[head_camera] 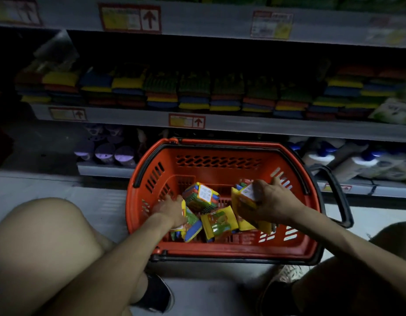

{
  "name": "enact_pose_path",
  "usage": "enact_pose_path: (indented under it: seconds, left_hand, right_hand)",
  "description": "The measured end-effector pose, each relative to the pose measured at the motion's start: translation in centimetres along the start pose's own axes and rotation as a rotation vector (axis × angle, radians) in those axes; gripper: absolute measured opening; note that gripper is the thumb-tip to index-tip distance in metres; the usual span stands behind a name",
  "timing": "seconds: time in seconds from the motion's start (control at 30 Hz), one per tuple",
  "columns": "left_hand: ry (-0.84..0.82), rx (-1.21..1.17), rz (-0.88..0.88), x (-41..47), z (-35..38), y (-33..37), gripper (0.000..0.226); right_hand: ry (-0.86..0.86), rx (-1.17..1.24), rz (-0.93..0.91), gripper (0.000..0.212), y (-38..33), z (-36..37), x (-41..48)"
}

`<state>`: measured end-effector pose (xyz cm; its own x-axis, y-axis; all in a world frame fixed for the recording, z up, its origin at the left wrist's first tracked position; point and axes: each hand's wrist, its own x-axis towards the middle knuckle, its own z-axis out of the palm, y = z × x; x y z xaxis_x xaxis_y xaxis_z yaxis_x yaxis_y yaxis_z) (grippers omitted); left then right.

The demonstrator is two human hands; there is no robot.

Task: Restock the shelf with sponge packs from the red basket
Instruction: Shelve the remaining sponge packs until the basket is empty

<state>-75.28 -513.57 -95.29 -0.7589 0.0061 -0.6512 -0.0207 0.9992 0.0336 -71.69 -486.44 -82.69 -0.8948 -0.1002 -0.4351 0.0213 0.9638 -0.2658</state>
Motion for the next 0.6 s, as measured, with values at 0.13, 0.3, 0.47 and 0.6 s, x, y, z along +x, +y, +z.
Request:
enact_pose_path:
  seconds: [0.13, 0.3, 0.47, 0.6]
  left_hand:
    - [-0.075, -0.176, -0.051, 0.4, 0.0, 0.3, 0.096]
    - [-0.012, -0.213, -0.074, -0.2, 1.0, 1.2, 0.095]
    - [0.051, -0.372, -0.096, -1.2, -0.2, 2.2, 0.088]
    - [0.148, -0.806, 0.085, -2.8, -3.5, 3.9, 0.070]
  right_hand:
    - [-0.059, 0.001, 0.100, 0.082, 0.7, 0.6, -0.1]
    - [-0.104, -0.011, 0.142, 0.096, 0.5, 0.6, -0.3]
    - [-0.060, 0.082, 0.094, 0.088, 0.9, 1.0, 0.7]
    - [-0.056, 0.172, 0.064, 0.124, 1.4, -0.3, 0.6]
